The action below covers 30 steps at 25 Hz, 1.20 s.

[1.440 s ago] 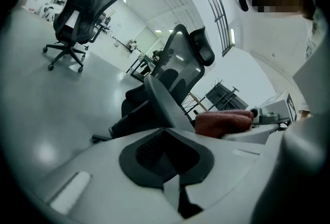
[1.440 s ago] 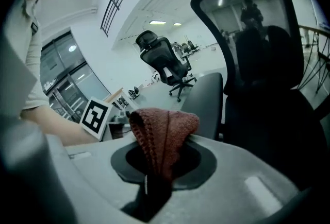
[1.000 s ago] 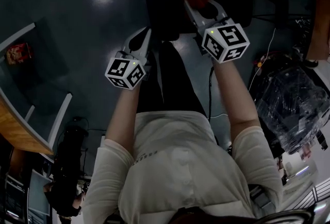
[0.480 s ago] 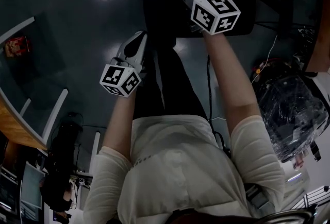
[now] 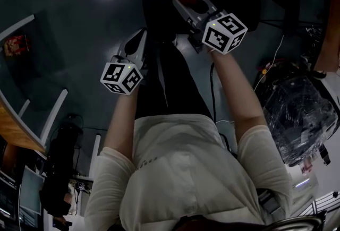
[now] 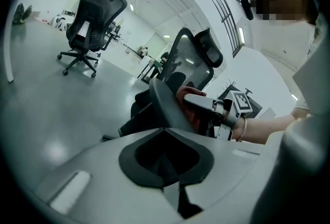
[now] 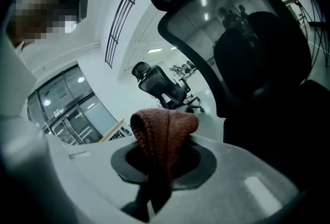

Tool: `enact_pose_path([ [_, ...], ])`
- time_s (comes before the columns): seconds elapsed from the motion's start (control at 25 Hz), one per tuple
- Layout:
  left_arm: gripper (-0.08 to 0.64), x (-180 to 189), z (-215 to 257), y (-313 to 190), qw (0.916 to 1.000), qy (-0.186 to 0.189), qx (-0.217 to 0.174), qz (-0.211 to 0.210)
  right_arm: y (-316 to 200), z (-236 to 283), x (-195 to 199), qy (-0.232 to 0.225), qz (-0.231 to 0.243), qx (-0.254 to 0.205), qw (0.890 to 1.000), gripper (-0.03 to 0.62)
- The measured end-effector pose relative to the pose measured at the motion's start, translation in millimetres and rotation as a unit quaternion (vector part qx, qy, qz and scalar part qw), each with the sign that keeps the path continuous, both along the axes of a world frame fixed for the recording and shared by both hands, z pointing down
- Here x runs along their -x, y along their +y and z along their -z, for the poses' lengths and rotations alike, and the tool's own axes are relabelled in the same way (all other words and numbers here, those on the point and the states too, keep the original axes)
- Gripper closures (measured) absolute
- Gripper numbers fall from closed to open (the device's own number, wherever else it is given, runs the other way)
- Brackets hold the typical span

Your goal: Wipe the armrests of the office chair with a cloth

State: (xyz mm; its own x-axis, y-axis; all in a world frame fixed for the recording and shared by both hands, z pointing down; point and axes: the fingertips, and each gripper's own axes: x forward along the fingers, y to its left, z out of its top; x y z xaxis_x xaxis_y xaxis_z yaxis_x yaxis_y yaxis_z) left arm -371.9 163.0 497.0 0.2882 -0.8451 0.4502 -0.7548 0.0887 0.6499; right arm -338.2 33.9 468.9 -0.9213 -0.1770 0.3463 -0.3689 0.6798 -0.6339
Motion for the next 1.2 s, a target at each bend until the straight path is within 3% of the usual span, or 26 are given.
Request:
enact_pose_path([
  [0.28, 0.554, -5, 0, 2, 0.9999, -0.009, 0.007, 0.006, 55, 2, -30, -0.007, -0.004, 0.031, 0.999, 0.532],
  [0.76, 0.554, -5, 1, 4, 0.9992, -0.026, 0.015, 0.025, 123, 3, -63, 0.018, 0.080, 0.092, 0.992, 0.534],
  [0.84, 0.551, -5, 2, 1, 0.9989, -0.039, 0.016, 0.022, 117, 5, -68, 0.041, 0.094, 0.061, 0.993, 0.532],
  [1.0, 0.548, 1, 12, -7, 0.9984, -0.046, 0.005, 0.031, 60, 15, -57, 0.097, 0.101, -0.053, 0.989, 0.532],
  [1.12, 0.548, 2, 13, -12, 0.9988, -0.043, 0.003, 0.026, -9, 19, -31, 0.149, 0.068, -0.114, 0.980, 0.532],
  [1.2, 0.549, 0, 11, -15, 0.9991, -0.040, 0.003, 0.014, -55, 18, -7, 0.172, 0.045, -0.132, 0.975, 0.532],
])
